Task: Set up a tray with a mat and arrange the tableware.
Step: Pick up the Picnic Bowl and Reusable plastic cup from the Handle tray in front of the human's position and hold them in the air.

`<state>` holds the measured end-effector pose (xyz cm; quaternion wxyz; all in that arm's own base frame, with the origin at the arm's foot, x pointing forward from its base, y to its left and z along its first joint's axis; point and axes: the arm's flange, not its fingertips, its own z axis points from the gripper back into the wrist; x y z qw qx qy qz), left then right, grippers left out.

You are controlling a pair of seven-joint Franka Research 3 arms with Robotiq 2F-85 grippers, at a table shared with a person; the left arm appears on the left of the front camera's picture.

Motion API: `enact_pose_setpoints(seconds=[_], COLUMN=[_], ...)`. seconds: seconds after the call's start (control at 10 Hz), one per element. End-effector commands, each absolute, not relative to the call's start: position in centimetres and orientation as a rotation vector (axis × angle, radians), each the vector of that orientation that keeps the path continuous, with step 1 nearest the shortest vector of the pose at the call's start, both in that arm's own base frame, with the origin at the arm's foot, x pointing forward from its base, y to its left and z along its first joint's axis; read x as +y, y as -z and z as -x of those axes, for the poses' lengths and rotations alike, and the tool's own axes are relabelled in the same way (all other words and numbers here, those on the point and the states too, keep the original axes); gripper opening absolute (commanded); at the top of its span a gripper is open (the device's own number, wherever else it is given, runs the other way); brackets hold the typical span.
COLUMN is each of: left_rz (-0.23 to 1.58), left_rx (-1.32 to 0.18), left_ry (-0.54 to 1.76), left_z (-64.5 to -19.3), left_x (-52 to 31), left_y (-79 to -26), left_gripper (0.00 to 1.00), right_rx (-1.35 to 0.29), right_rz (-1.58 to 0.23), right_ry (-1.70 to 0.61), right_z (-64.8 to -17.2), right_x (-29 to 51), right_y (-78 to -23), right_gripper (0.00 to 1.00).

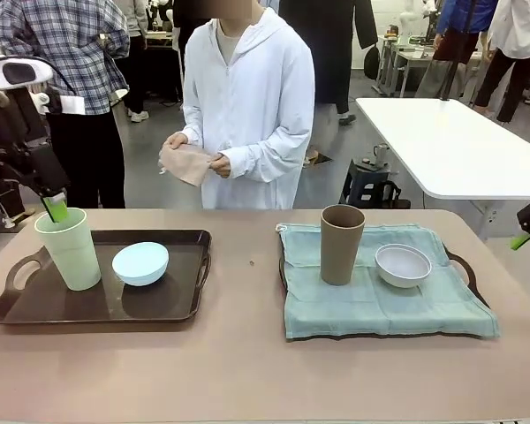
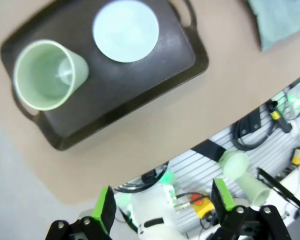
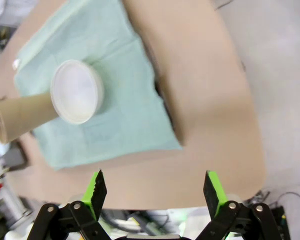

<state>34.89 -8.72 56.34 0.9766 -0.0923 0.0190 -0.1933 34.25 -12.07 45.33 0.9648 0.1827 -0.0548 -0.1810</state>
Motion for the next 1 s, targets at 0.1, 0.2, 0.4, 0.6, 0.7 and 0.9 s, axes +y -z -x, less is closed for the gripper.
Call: enact_pose_setpoints(seconds=[0.1,0.2,0.4,0.6,0.7,0.9], left_rz=[0.417,0.492,0.671,0.843,0.921,1.031], left_rx=[0.034,0.04,-0.027,-0.144,-0.214,-0.299], left_ry=[0.353,0.334,0.267,0.181,0.129,0.044], left_z=[-33.2,-33.1,-31.8,-29.4,-27.8,-26.4], left_x=[-0.9,2.7,8.3,13.5,16.2,18.4], left_y=[-56.5,-56.2,-54.9,-53.0,-52.1,-50.7], left_gripper=[1.0,1.0,1.0,1.0,1.0,1.0], right_rx=[-0.053,-0.051,-0.051,-0.089,-0.12,-0.179], right_rz=[-0.719,-0.806,-0.931,-1.071,-1.131,-1.235], right_ry=[0.365,0.389,0.42,0.454,0.47,0.449], right_z=[-34.0,-33.7,-32.7,-31.3,-30.4,-29.3], right_x=[-19.4,-21.6,-25.0,-28.1,-29.3,-30.3], right_y=[-44.7,-44.0,-42.5,-41.3,-40.9,-40.6], right_gripper=[1.0,1.0,1.0,1.0,1.0,1.0])
